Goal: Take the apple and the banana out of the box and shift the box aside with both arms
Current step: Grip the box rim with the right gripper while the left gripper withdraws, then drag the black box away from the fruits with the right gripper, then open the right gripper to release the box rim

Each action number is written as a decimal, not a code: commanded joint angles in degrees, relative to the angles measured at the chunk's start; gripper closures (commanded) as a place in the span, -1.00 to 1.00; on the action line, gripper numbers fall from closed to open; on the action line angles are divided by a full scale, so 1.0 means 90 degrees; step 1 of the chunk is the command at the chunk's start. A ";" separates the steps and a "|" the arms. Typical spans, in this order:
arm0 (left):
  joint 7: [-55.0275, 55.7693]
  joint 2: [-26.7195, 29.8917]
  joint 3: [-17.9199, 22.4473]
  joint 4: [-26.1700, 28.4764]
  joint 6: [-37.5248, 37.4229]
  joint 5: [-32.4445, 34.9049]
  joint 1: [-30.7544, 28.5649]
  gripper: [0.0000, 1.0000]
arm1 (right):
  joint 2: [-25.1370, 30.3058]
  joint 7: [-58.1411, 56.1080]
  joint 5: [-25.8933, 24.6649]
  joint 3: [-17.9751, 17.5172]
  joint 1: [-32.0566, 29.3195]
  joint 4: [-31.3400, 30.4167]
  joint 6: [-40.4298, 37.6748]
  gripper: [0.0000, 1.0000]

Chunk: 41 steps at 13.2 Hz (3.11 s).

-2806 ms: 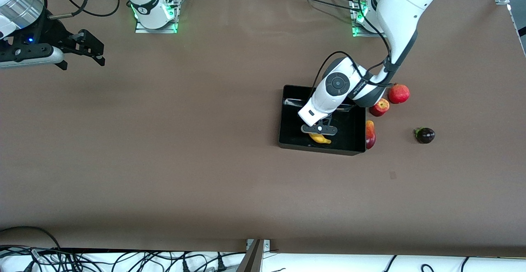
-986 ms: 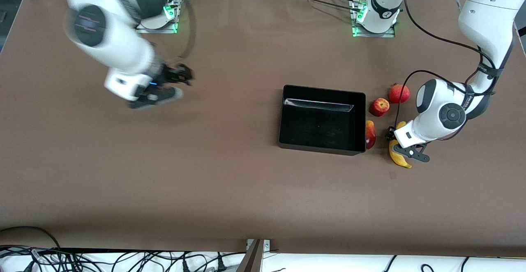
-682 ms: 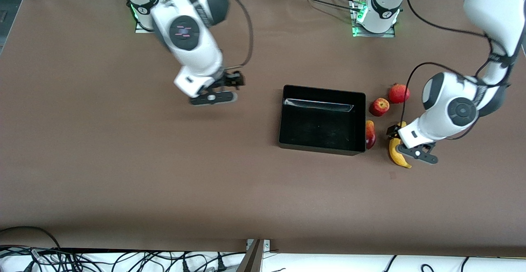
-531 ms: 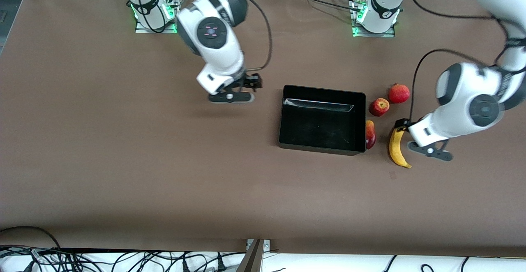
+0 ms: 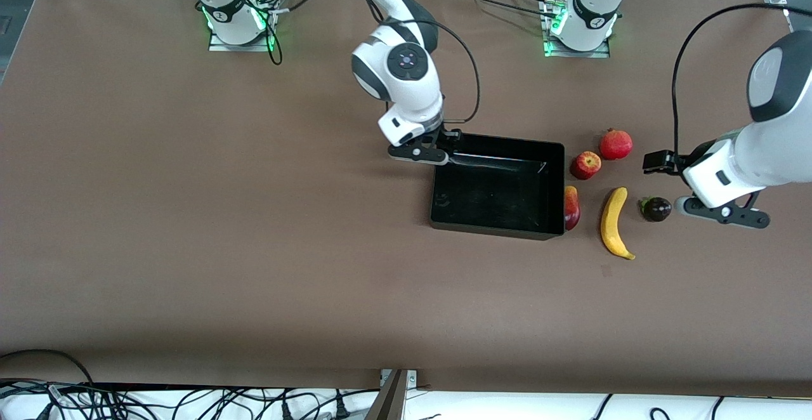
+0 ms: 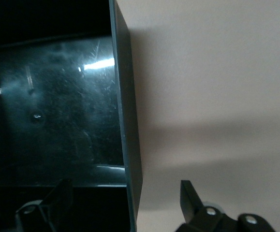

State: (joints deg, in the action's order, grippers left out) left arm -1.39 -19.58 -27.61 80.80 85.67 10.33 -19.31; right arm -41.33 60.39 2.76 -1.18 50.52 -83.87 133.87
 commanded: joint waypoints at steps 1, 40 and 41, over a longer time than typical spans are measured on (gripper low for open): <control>0.0115 0.0961 0.1177 0.0453 -0.0046 -0.0461 0.0920 -1.00 | -0.0368 0.0224 -0.0276 0.0229 0.0236 0.0276 0.0097 -0.70; 0.0818 0.2263 0.2746 0.2126 0.1145 -0.1167 0.2194 -1.00 | 0.2415 -1.0118 0.2174 0.2866 -0.3621 -0.4343 0.0624 0.88; 0.0818 0.2263 0.2736 0.2126 0.1145 -0.1167 0.2194 -1.00 | 0.2405 -1.0118 0.2174 0.2866 -0.3621 -0.4343 0.0605 0.11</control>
State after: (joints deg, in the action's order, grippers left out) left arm 5.43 1.35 -2.94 101.56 97.50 0.97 0.24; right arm -19.75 -29.67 20.79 25.00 18.42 -122.26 138.17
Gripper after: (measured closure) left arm 0.000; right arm 0.934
